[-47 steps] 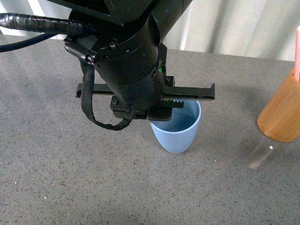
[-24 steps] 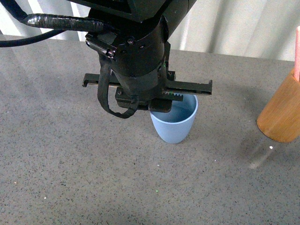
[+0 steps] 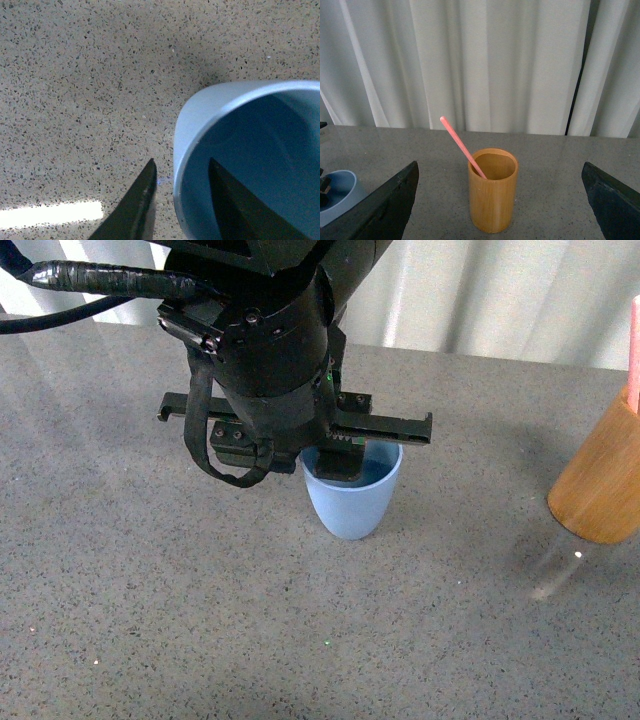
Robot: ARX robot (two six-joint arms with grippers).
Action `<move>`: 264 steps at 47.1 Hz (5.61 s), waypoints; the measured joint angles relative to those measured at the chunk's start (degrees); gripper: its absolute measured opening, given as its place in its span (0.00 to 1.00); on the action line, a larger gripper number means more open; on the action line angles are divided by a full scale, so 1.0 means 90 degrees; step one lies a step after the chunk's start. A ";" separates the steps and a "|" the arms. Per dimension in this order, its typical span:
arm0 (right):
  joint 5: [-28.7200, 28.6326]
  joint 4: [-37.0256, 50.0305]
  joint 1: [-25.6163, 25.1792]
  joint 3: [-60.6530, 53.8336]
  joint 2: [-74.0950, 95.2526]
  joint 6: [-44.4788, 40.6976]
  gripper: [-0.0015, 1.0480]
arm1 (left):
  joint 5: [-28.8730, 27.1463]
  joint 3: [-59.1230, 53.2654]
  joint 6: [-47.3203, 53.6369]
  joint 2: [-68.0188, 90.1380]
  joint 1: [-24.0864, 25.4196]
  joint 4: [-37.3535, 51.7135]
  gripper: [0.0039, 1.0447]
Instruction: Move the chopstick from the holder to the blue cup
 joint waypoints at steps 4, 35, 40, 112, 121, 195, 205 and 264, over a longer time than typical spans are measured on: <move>0.0000 0.0000 0.0000 0.0000 0.0000 0.0000 0.90 | 0.0017 0.0005 0.0000 -0.0109 0.0000 -0.0044 0.45; 0.0000 0.0000 0.0000 0.0000 0.0000 0.0000 0.90 | -0.1406 -0.3203 0.0243 -0.3886 0.1530 0.4248 0.94; -0.0002 0.0000 0.0000 0.0000 0.0000 0.0000 0.90 | -0.1537 -0.3706 0.0311 -0.4267 0.1751 0.4418 0.94; 0.0000 0.0000 0.0000 0.0000 0.0000 0.0000 0.90 | 0.0940 -0.8167 0.2149 -0.9991 0.3546 0.5275 0.03; 0.0000 0.0000 0.0000 0.0000 0.0000 0.0000 0.90 | 0.0937 -0.8167 0.2149 -1.0693 0.3546 0.4605 0.03; 0.0313 -0.1161 0.0017 0.0493 0.0996 -0.0357 0.90 | 0.0945 -0.8167 0.2157 -1.2888 0.3546 0.2373 0.82; -0.0731 0.1634 -0.0935 0.0537 0.4184 -0.1715 0.90 | 0.0947 -0.8167 0.2166 -1.2891 0.3546 0.2373 0.94; -0.1044 0.7244 0.0172 0.3072 1.1562 -0.2283 0.90 | 0.0947 -0.8167 0.2166 -1.2888 0.3546 0.2373 0.94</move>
